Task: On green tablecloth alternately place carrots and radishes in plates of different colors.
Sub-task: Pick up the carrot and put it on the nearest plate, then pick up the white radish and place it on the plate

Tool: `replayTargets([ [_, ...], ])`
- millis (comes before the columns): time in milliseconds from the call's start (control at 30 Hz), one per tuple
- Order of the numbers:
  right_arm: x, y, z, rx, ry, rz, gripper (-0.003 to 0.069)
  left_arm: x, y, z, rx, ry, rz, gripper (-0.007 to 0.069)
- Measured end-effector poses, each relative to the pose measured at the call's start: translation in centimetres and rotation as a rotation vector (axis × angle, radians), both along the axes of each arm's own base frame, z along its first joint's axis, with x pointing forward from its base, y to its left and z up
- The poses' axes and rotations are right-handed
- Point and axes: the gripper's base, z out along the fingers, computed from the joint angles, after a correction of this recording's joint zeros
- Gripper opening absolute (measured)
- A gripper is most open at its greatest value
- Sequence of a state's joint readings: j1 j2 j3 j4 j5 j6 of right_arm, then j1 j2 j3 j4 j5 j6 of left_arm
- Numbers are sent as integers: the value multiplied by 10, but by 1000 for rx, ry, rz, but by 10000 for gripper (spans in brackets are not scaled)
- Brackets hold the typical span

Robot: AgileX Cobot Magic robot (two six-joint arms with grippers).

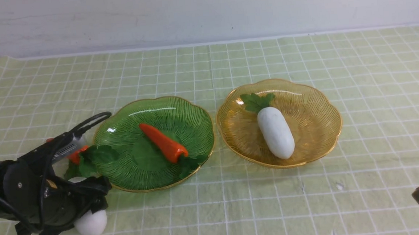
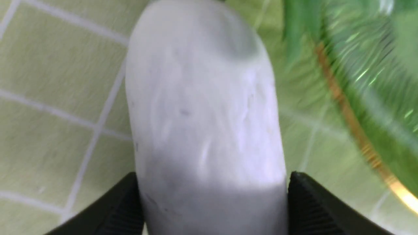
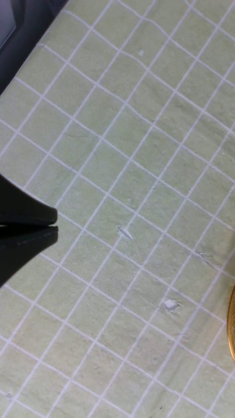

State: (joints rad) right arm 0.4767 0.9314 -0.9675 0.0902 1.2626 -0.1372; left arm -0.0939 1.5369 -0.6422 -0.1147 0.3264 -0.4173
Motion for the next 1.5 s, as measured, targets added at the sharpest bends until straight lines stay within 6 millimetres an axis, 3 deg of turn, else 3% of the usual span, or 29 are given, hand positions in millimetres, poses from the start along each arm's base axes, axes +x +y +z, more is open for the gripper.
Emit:
replayTargets([
  [267, 0, 0, 0, 0, 0, 0, -14, -7, 4, 0, 85, 119, -88, 455],
  [400, 0, 0, 0, 0, 0, 0, -14, -14, 12, 18, 195, 260, -156, 455],
  [467, 0, 0, 0, 0, 0, 0, -14, -21, 19, 44, 276, 332, -170, 455],
  [600, 0, 0, 0, 0, 0, 0, -14, -30, 22, 85, 293, 307, -140, 455],
  [733, 0, 0, 0, 0, 0, 0, -14, -38, 14, 112, 189, 242, -130, 455],
  [833, 0, 0, 0, 0, 0, 0, -14, -32, 2, 125, 88, 126, -183, 455],
  [900, 0, 0, 0, 3, -6, 0, -14, -24, -11, 129, 17, 22, -224, 455],
  [967, 2, 1, 1, 8, -26, 7, -14, -12, -39, 133, -119, -87, -290, 455],
  [1100, 3, 2, 2, 0, -57, 40, -15, 9, -86, 132, -244, -110, -425, 455],
  [1200, 4, 2, 3, -1, -71, 51, -15, 22, -106, 129, -263, -100, -477, 455],
  [1500, 5, 2, 4, 0, -87, 61, -15, 93, -195, 91, -271, -49, -613, 455],
])
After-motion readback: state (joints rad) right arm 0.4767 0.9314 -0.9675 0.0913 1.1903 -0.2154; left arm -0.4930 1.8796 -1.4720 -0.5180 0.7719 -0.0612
